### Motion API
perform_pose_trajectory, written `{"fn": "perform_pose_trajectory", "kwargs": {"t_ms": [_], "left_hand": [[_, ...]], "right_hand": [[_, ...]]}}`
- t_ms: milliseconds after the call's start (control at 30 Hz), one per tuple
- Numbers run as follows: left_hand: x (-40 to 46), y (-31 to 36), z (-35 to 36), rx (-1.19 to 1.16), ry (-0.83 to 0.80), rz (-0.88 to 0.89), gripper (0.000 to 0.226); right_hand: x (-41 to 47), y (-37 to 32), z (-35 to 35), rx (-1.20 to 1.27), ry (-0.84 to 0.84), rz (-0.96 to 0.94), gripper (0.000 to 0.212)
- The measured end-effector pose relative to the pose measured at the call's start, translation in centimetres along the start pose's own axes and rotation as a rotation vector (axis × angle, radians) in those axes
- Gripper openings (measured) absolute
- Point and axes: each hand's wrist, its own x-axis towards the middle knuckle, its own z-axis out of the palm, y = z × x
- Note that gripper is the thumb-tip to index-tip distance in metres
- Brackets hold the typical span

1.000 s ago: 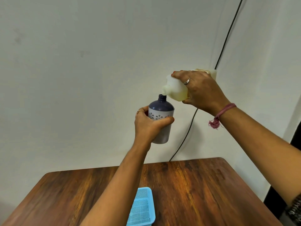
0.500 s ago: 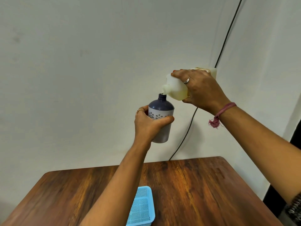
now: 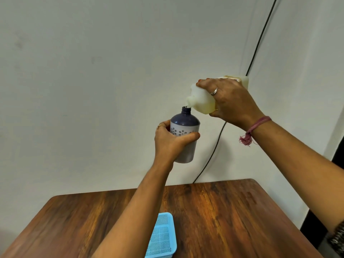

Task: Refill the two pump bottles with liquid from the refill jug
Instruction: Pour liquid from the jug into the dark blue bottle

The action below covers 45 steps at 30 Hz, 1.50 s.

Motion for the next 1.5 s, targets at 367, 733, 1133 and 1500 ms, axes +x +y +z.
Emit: {"fn": "perform_pose_trajectory", "kwargs": {"t_ms": [367,733,1133,1500], "left_hand": [[-0.04,-0.02,-0.07,-0.006,0.003,-0.007,0.068],[-0.05,0.00,-0.01,-0.002,0.001,-0.010,0.068],[-0.09,-0.08,0.00,-0.018,0.009,-0.027,0.072],[-0.26,-0.11,0.09,-0.005,0.001,-0.017,0.067]], "right_hand": [[0.02,-0.07,-0.06,0.003,0.010,-0.009,0.077],[0.04,-0.09,-0.29,-0.009,0.003,-0.014,0.079],[0.10,-0.13,-0.26,-0.006,-0.007,-0.016,0.081],[-0.09,-0.07,-0.28,-0.011,-0.009,-0.022,0.078]]}}
